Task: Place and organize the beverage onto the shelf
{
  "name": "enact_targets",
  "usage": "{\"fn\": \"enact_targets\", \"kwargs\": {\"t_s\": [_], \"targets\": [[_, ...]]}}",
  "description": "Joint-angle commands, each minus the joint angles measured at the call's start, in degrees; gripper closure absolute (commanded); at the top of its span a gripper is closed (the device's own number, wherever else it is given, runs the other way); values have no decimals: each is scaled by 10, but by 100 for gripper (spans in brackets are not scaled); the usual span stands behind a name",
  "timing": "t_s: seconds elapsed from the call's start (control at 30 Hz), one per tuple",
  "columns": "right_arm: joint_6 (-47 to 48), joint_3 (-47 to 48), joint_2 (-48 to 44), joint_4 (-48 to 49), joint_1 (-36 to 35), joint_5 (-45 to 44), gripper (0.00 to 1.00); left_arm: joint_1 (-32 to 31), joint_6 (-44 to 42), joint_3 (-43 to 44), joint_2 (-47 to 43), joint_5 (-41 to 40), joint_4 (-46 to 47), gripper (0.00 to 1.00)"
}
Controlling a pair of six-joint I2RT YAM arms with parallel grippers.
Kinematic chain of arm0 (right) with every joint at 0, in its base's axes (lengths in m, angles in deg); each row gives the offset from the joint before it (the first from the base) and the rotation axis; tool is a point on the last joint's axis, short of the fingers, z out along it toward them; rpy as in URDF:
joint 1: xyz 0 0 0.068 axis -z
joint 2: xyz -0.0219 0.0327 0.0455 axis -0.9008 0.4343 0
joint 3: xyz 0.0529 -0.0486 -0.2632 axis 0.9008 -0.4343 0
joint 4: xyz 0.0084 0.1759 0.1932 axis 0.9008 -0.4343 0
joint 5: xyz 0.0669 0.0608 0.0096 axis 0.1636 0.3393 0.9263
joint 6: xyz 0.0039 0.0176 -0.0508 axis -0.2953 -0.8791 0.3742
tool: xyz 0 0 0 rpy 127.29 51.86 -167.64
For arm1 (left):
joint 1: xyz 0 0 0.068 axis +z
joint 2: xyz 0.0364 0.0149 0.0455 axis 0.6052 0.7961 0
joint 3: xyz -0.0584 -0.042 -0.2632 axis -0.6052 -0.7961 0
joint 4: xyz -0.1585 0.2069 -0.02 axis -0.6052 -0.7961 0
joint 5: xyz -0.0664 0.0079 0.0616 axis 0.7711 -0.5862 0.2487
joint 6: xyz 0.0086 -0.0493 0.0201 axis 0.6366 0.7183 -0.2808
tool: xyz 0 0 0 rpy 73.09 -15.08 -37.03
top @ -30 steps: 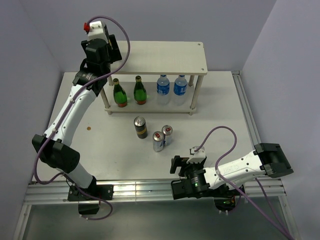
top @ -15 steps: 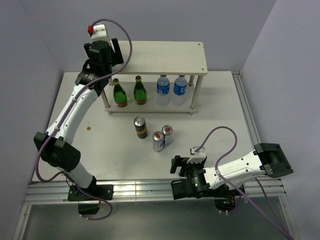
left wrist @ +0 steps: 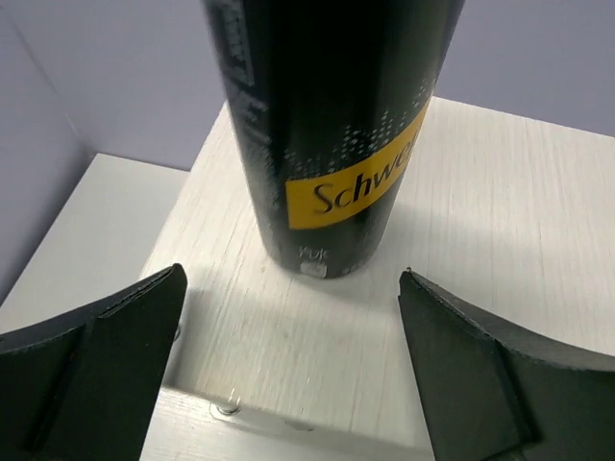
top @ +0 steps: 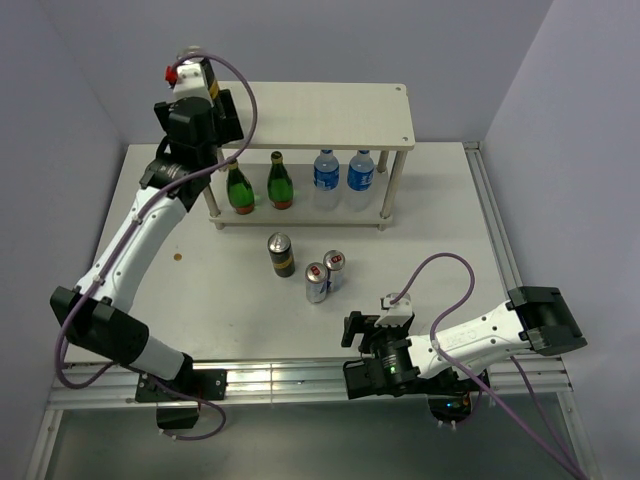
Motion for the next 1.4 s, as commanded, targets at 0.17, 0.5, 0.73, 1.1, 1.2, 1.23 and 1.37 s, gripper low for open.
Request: {"fn": "enact_targets", "kwargs": {"t_s": [0.17, 0.5, 0.73, 1.1, 1.2, 1.23, 1.37], "targets": [[-29, -8, -1, -3, -5, -16, 0, -42, 50, -96, -123, -53, -22, 1], [-31, -1, 13, -3, -12, -15, 0, -231, 232, -325, -346, -108, -93, 6], [-23, 16, 34, 6, -12, -13, 0, -304, 331, -595, -366, -52, 51, 8], [-43, 5, 22, -13, -15, -8, 0, -360, 321, -716, -246, -82, 290, 2], [-42, 6, 28, -12, -15, -8, 0, -360, 297, -725, -212, -93, 351, 2], [-42, 8, 31, -12, -15, -9, 0, -361, 291, -721, -201, -98, 361, 3], [-41, 14, 40, -14, -14, -9, 0, -362, 263, -709, -150, -124, 419, 2]]}}
